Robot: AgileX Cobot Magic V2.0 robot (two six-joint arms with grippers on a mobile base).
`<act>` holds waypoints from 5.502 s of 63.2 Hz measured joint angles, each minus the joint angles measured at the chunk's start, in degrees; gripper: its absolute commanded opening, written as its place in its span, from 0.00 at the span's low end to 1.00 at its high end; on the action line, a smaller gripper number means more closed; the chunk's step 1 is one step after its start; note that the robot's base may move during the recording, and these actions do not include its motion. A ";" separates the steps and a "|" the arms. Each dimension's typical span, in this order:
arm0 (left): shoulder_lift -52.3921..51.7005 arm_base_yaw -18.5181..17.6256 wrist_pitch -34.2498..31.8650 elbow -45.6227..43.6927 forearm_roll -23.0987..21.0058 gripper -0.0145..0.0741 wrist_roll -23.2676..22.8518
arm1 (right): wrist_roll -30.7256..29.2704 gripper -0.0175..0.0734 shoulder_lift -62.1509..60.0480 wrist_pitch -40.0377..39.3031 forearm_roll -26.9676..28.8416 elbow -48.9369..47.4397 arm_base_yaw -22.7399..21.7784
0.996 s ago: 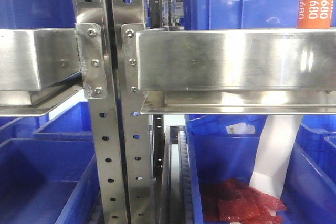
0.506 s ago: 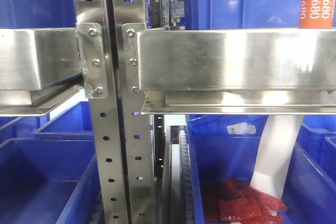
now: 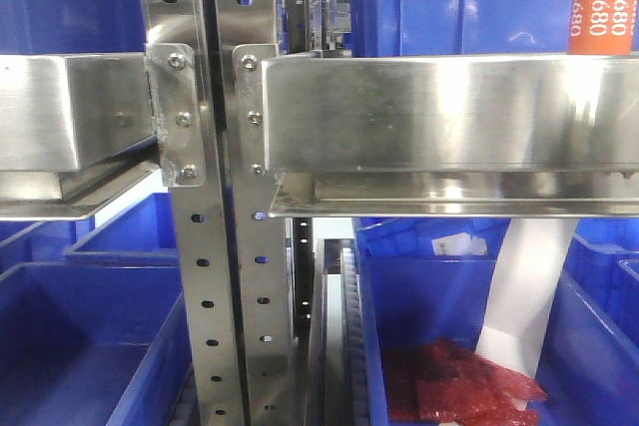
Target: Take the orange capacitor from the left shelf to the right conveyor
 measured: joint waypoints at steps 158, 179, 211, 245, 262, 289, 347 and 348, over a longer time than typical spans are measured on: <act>0.00 0.00 0.00 0.00 0.00 0.02 0.00 | 3.58 0.31 16.50 -0.97 -4.89 -6.16 15.04; 0.00 0.00 0.10 0.00 0.00 0.02 0.00 | 3.58 0.31 -2.82 7.36 -4.89 2.96 20.54; 0.00 0.00 0.10 0.00 0.00 0.02 0.00 | 3.58 0.31 -23.99 18.89 -7.26 5.04 20.71; 0.00 0.00 0.10 0.00 0.00 0.02 0.00 | 3.58 0.31 -25.57 18.97 -7.52 5.04 20.71; 0.00 0.00 0.10 0.00 0.00 0.02 0.00 | 3.58 0.31 -25.57 18.97 -7.52 5.04 20.71; 0.00 0.00 0.10 0.00 0.00 0.02 0.00 | 3.58 0.31 -25.57 18.97 -7.52 5.04 20.71; 0.00 0.00 0.10 0.00 0.00 0.02 0.00 | 3.58 0.31 -25.57 18.97 -7.67 5.04 20.80; 0.00 0.00 0.10 0.00 0.00 0.02 0.00 | 3.58 0.31 -25.57 18.97 -7.67 5.04 20.80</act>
